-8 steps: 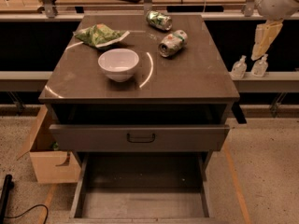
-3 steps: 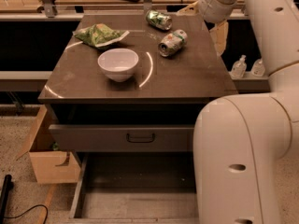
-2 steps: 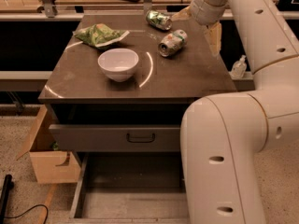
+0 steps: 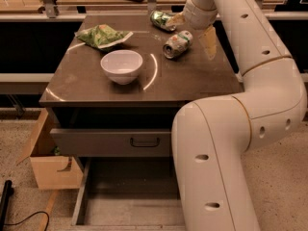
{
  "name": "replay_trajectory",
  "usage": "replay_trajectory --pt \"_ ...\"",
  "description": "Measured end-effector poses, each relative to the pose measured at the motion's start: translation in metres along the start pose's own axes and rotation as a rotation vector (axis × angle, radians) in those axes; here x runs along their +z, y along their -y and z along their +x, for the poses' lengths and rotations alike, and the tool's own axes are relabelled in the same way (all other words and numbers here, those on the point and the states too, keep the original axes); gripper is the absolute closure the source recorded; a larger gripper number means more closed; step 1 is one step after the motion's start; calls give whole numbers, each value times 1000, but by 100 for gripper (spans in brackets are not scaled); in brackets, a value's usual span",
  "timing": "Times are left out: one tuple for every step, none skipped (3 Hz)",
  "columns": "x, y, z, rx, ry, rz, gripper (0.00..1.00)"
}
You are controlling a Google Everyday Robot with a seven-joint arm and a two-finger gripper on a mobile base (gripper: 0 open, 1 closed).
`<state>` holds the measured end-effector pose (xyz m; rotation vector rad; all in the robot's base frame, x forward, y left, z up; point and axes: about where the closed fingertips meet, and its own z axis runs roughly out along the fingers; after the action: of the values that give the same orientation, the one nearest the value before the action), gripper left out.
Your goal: Place 7up can into middle drawer
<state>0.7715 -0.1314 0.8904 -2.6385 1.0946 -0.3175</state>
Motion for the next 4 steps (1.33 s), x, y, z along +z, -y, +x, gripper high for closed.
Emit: replay_trajectory --pt "11 8 -7 -22 4 -19 0" --pt "20 11 -10 -35 8 -33 0" --pt "27 11 -12 -42 12 -50 14" --pt "29 10 -11 -32 9 -57 37"
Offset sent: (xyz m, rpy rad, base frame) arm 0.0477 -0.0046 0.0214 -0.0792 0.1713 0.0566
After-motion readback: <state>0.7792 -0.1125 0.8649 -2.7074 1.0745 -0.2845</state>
